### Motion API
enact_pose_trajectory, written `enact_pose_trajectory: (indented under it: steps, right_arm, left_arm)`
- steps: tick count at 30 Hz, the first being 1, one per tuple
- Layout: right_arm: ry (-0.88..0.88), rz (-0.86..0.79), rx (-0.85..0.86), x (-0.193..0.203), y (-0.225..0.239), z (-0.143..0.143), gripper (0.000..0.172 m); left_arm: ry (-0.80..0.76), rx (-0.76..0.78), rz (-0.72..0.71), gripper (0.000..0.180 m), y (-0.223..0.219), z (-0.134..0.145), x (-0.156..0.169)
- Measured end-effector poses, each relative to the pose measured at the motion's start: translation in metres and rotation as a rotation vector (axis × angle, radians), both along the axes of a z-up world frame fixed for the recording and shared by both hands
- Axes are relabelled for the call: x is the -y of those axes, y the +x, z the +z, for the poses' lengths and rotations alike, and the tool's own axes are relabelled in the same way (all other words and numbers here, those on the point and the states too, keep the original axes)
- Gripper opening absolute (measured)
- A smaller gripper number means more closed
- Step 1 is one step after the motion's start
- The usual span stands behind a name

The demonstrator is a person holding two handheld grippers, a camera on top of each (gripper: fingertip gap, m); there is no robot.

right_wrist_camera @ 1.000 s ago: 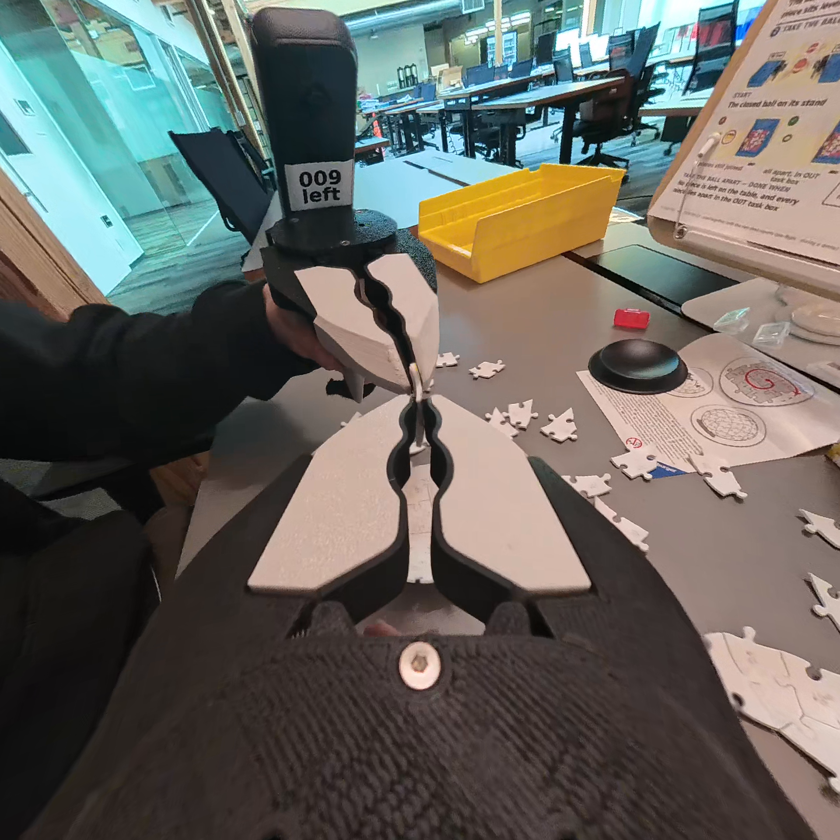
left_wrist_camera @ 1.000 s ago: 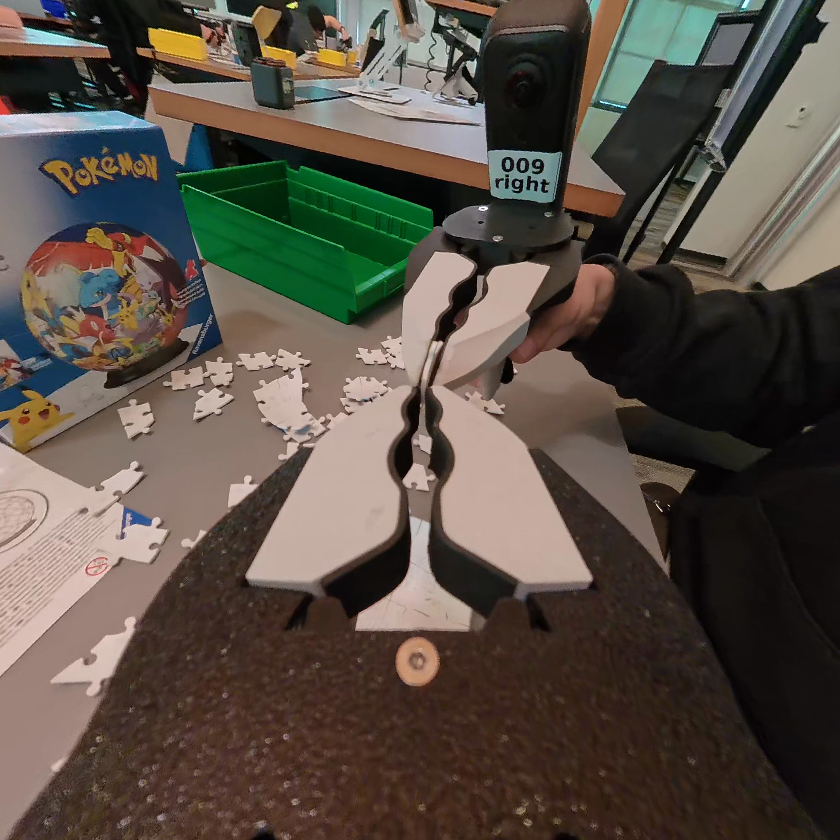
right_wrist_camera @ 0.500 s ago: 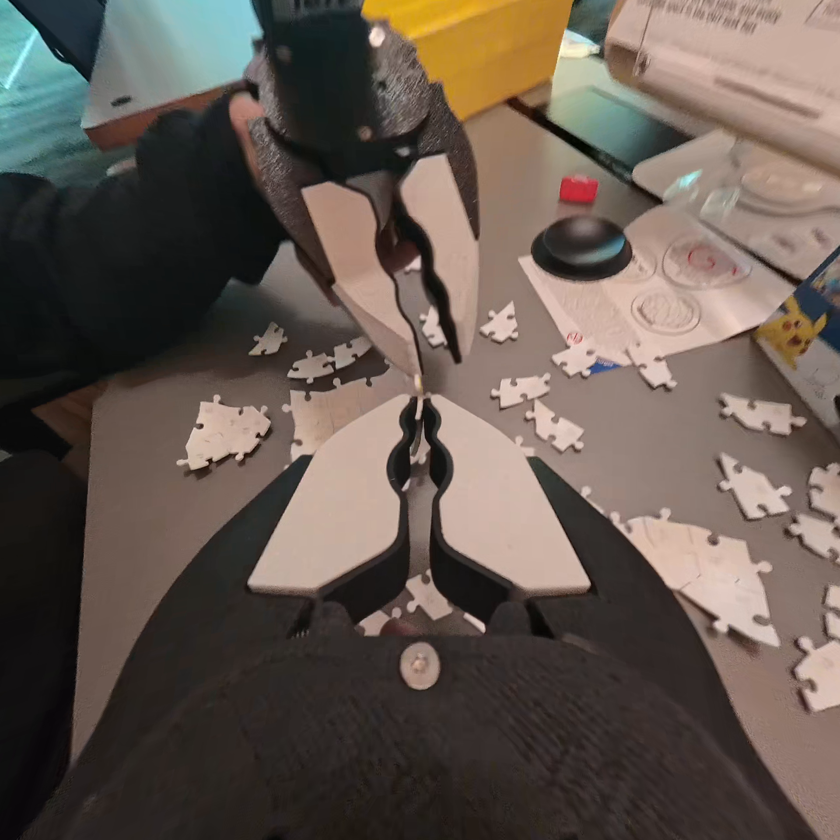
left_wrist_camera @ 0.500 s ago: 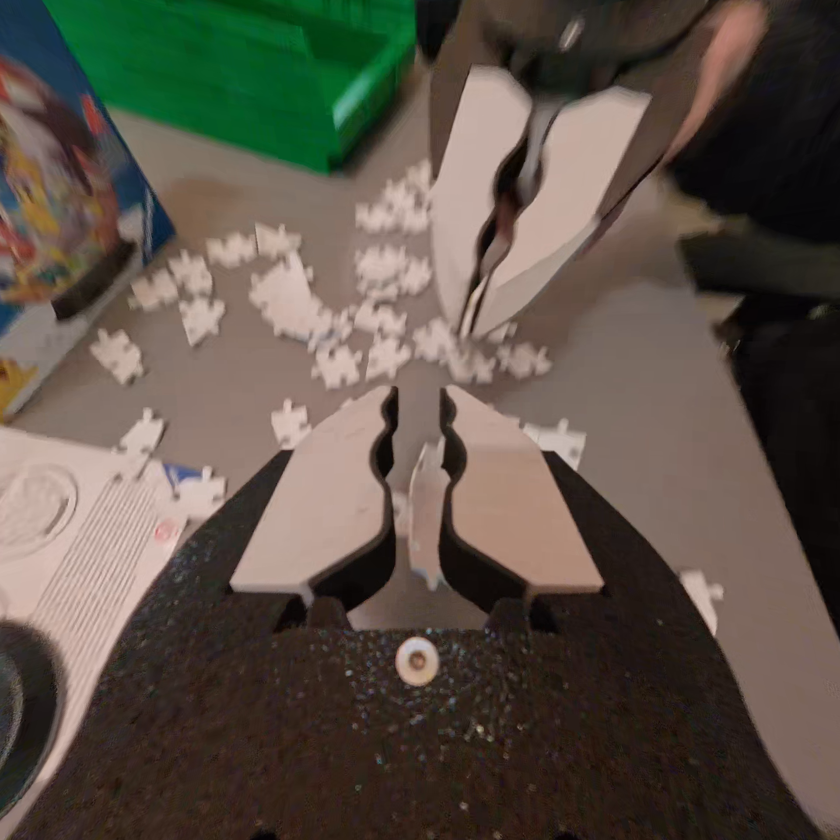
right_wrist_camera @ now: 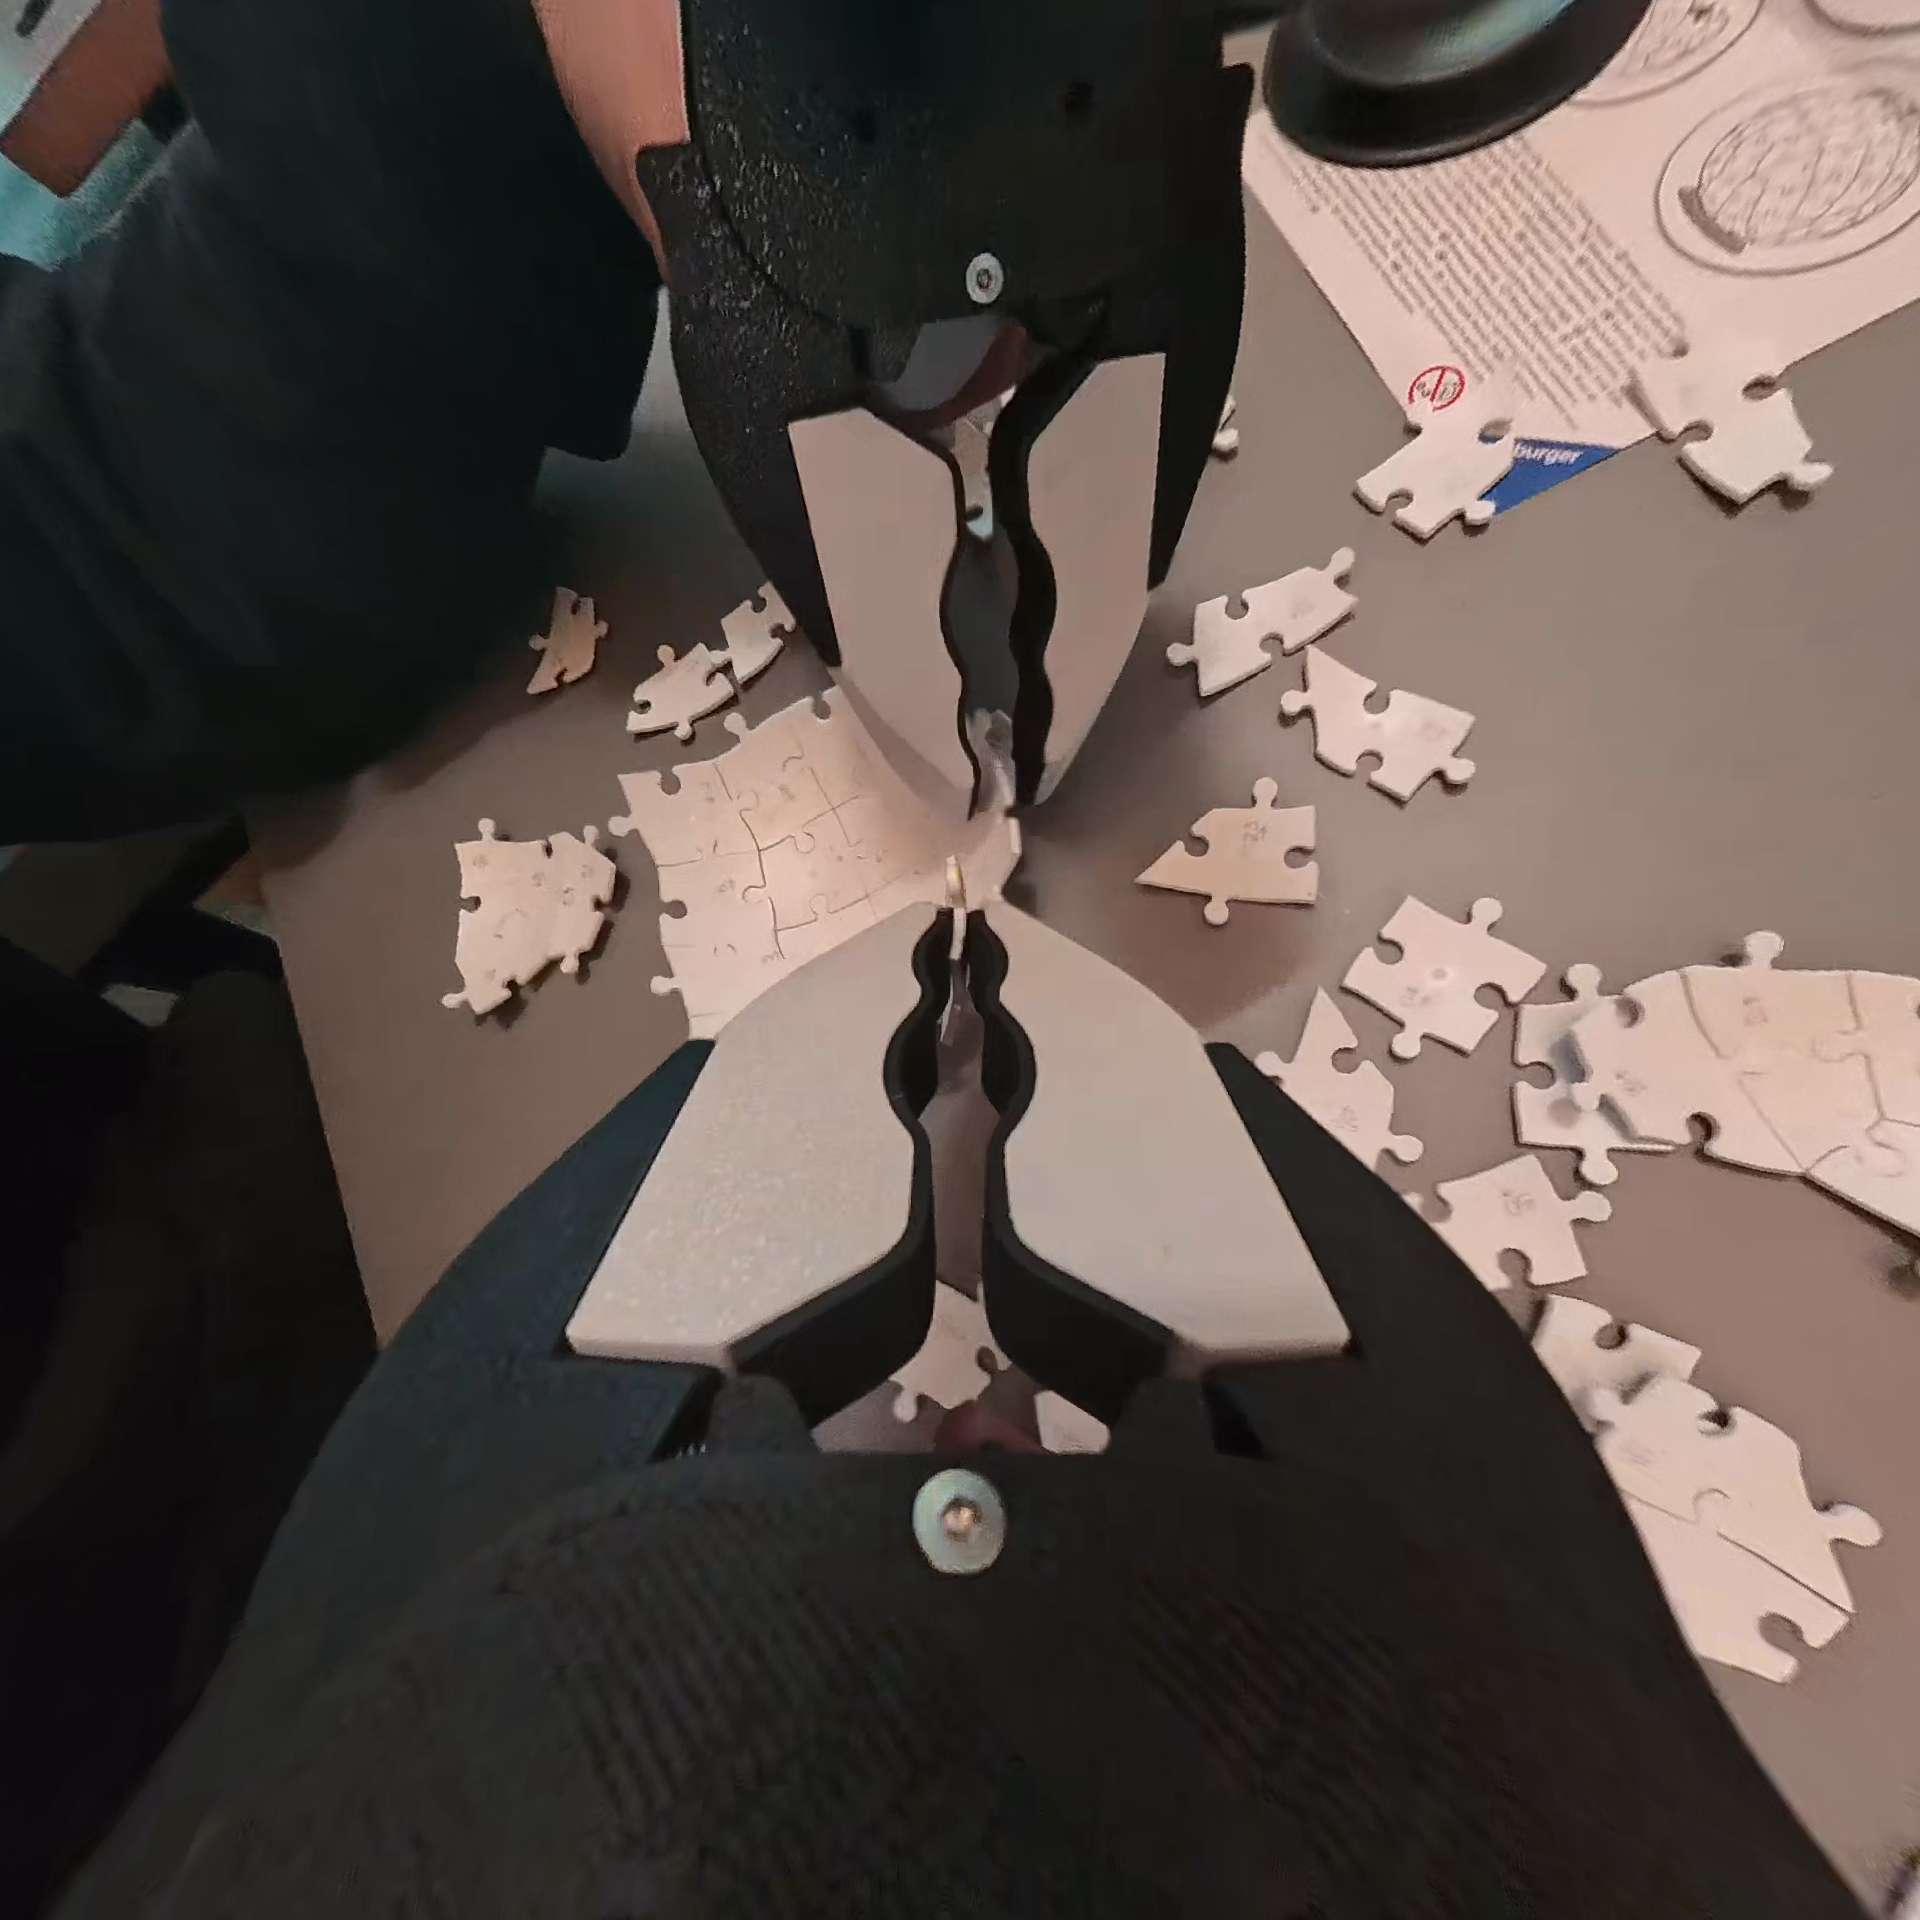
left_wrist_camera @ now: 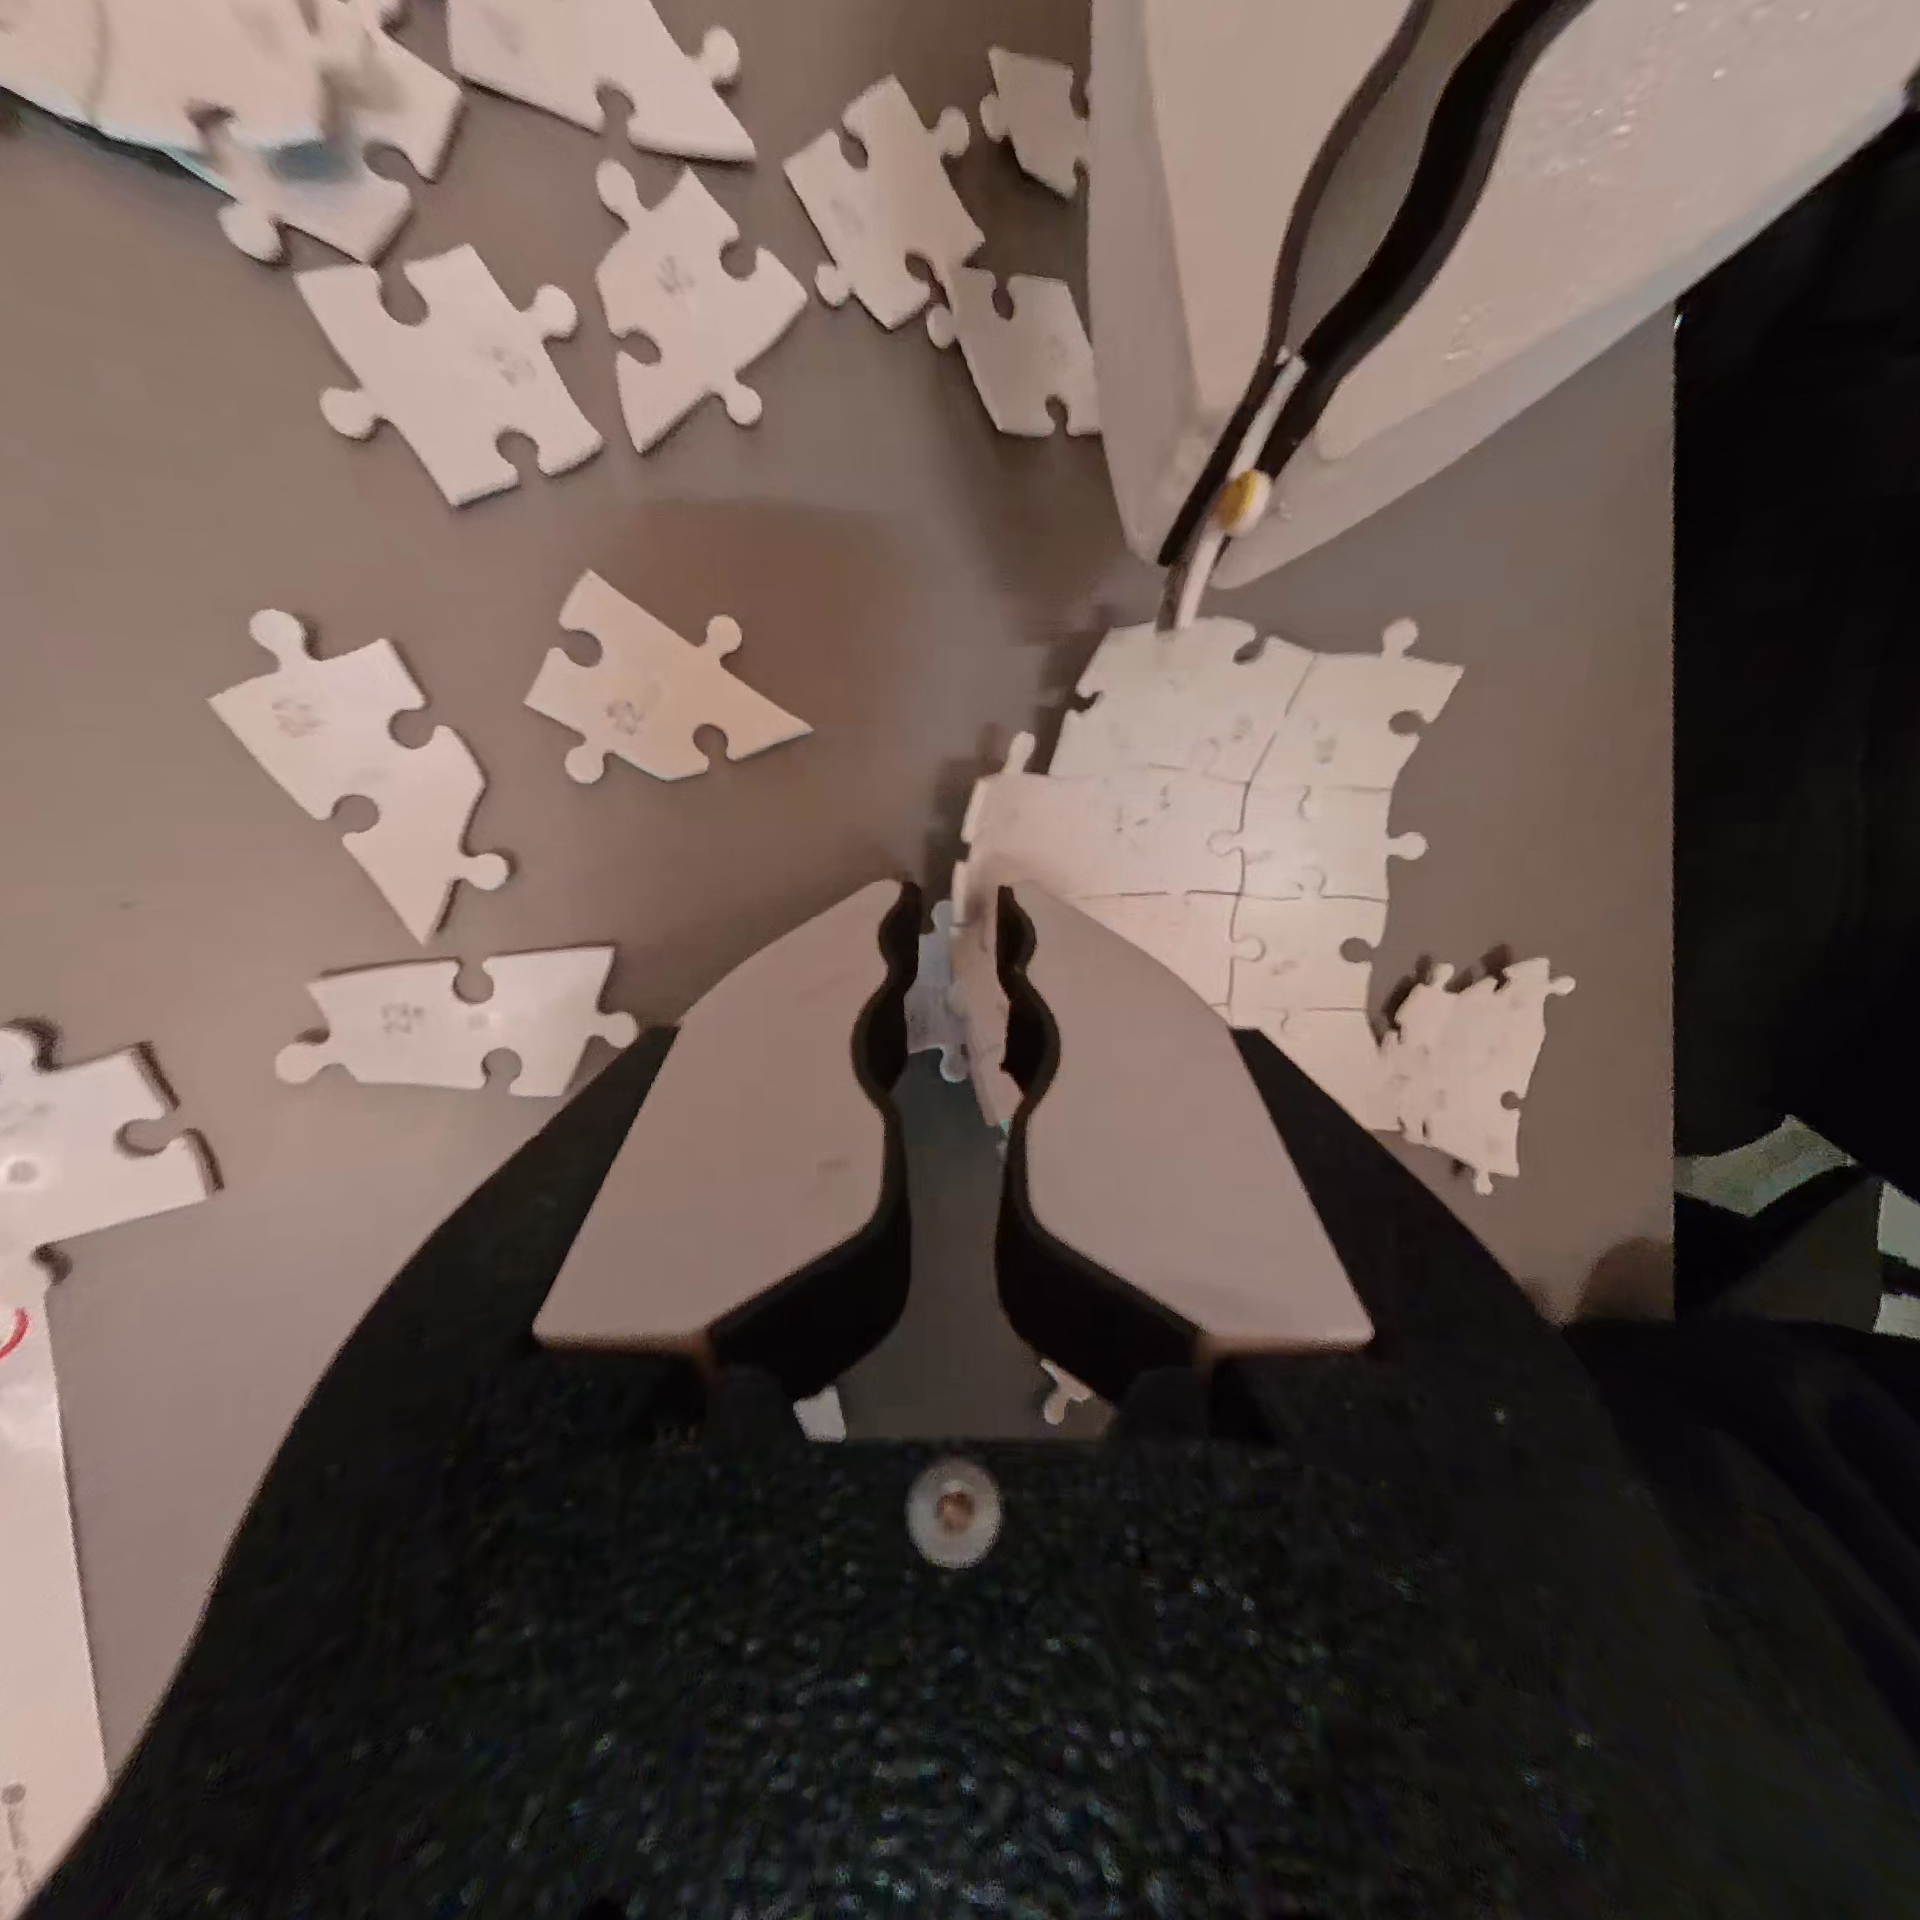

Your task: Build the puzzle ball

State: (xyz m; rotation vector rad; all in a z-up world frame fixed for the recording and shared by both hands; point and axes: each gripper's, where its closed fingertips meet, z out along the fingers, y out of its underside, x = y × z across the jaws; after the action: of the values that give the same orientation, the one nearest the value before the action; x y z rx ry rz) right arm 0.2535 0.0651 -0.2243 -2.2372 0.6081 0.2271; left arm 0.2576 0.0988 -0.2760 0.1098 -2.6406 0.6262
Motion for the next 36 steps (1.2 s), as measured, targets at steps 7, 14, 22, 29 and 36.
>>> enact_pose_trajectory:
  steps: [7, 14, 22, 29, 36]
  right_arm:
    - [-0.034, 0.011, -0.052, -0.011, -0.001, -0.01, 0.003]
    - [-0.124, 0.036, -0.113, -0.014, -0.004, -0.022, 0.006]
    - [-0.125, 0.031, -0.103, -0.018, 0.0, -0.025, 0.003]
    - [-0.142, 0.053, -0.124, -0.022, -0.001, -0.029, 0.002]
    - [-0.205, 0.043, -0.14, -0.025, 0.001, -0.033, 0.002]
  left_arm:
    - [-0.018, -0.035, -0.022, 0.006, -0.004, -0.001, 0.003]
    - [-0.045, -0.083, -0.011, 0.002, -0.008, 0.006, -0.002]
    - [-0.034, -0.133, 0.021, 0.002, -0.009, 0.004, -0.006]
    - [-0.015, -0.134, 0.042, 0.003, -0.01, 0.002, -0.008]
    - [-0.018, -0.144, 0.051, 0.006, -0.011, 0.002, -0.011]
